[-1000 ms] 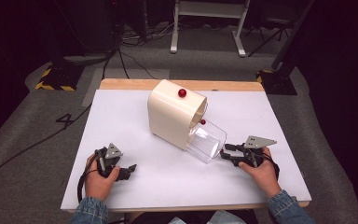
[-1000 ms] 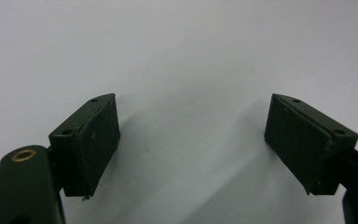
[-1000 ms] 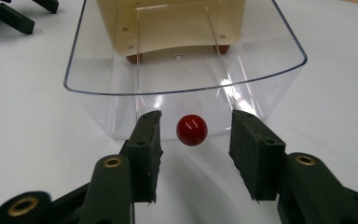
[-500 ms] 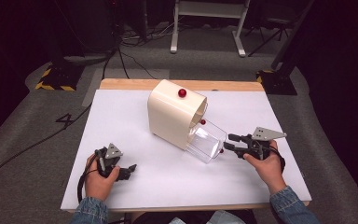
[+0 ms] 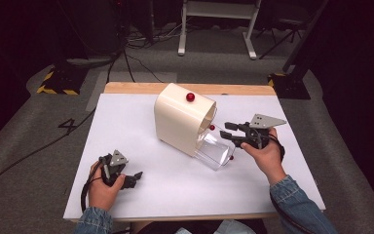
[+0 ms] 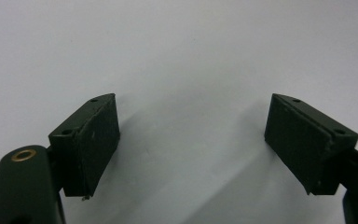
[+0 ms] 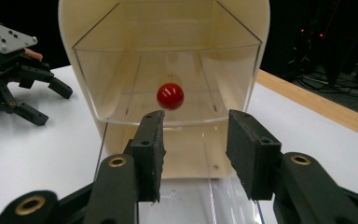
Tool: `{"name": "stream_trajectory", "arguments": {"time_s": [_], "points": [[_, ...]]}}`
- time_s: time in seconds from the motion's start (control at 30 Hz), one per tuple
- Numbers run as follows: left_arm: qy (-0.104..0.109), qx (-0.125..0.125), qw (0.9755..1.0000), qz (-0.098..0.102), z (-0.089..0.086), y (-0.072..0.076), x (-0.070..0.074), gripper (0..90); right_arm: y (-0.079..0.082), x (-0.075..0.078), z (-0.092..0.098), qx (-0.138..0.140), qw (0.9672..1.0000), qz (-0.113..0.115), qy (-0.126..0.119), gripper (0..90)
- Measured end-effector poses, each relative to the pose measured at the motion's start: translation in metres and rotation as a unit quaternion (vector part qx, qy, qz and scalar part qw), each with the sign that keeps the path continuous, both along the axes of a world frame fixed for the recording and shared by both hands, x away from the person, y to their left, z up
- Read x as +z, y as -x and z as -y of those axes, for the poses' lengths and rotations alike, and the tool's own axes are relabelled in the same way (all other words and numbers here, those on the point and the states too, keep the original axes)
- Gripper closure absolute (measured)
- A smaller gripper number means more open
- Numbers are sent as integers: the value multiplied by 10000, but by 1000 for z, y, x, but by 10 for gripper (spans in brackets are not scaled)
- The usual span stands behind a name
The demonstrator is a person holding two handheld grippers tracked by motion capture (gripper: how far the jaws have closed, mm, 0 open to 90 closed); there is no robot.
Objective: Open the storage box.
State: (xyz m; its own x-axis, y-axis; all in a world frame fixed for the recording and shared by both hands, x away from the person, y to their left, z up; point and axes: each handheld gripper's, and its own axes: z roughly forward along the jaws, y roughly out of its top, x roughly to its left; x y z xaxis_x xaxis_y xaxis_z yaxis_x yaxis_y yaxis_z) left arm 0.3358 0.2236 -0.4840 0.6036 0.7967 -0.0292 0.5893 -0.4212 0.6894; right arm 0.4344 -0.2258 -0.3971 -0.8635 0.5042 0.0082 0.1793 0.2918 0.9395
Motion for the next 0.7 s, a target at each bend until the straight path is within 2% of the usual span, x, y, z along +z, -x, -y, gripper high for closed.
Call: {"name": "stream_trajectory", "arguments": {"time_s": [0.13, 0.2, 0.3, 0.4, 0.43, 0.47, 0.5, 0.6, 0.7], "points": [[-7, -8, 10000, -3, 0, 0, 0, 181, -9, -3, -11, 42, 10000, -19, -39, 580], [-21, -12, 10000, 19, 0, 0, 0, 181, -11, -4, -15, 167, 9997, -89, -185, 584], [-25, -17, 10000, 22, 0, 0, 0, 181, -12, -5, -20, 196, 9996, -75, -184, 595], [-30, -9, 10000, 15, 0, 1, 0, 182, -11, -6, -25, 253, 9996, -23, -156, 643], [-50, -14, 10000, 32, 0, 1, 0, 182, -11, -6, -26, 254, 9996, 1, -108, 693], [-50, -14, 10000, 32, 0, 1, 0, 181, -11, -6, -26, 254, 9996, 1, -108, 693], [-47, -10, 10000, 28, 0, 1, 0, 182, -10, -6, -25, 310, 9994, -14, -161, 744], [-45, -8, 10000, 26, 0, 1, 0, 182, -8, -6, -26, 277, 9995, 145, -84, 749], [-52, -11, 10000, 33, 0, 1, 0, 182, -6, -6, -27, 248, 9995, 202, -72, 750]]}}
